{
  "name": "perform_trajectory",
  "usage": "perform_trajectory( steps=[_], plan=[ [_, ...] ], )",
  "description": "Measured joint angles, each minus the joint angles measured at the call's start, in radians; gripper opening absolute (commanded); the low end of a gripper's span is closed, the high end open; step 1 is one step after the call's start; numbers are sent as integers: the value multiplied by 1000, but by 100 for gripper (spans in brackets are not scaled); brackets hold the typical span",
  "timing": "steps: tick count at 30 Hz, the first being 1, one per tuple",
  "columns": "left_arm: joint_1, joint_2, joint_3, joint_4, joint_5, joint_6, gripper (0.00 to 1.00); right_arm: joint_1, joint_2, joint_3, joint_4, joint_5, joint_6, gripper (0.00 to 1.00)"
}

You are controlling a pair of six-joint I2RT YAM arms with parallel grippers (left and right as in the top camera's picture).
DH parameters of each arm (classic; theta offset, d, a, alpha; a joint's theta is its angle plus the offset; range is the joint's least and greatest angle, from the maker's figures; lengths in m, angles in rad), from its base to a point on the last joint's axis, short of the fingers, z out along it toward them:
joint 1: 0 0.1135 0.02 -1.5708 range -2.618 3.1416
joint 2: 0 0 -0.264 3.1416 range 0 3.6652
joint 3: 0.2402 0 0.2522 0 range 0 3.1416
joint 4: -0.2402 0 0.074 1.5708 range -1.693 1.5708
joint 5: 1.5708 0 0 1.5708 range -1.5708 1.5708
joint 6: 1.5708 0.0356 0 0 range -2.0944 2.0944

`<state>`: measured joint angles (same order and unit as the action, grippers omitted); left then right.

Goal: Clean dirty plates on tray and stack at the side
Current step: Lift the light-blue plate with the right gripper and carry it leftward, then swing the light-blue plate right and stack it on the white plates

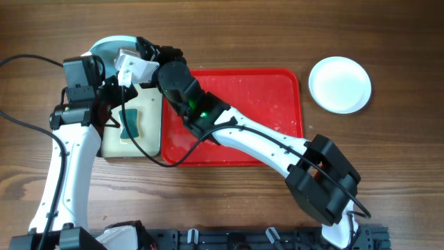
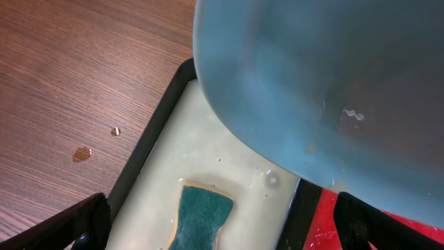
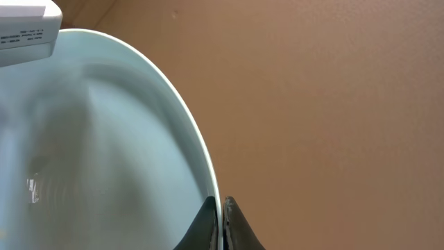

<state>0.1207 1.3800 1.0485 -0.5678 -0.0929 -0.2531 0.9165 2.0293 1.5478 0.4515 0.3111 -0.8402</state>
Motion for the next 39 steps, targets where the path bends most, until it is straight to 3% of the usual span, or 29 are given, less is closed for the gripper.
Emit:
perform_trajectory(
  steps=[5, 8, 19, 29, 33, 39],
  plan=[
    [0, 0, 0, 0, 0, 0, 100, 0, 0, 0, 0, 0, 21, 4],
    [0, 0, 0, 0, 0, 0, 100, -1, 0, 0, -2, 0, 105, 4],
    [0, 0, 0, 0, 0, 0, 100, -74, 1, 2, -335, -20, 753, 4],
    [0, 0, 0, 0, 0, 0, 100, -174, 2, 3, -491, -321, 1162, 4],
    [0, 0, 0, 0, 0, 0, 100, -273, -10, 3, -613, -476, 1251, 4],
    [0, 0, 0, 0, 0, 0, 100, -409, -79, 3, -782, -546, 1291, 4]
  ],
)
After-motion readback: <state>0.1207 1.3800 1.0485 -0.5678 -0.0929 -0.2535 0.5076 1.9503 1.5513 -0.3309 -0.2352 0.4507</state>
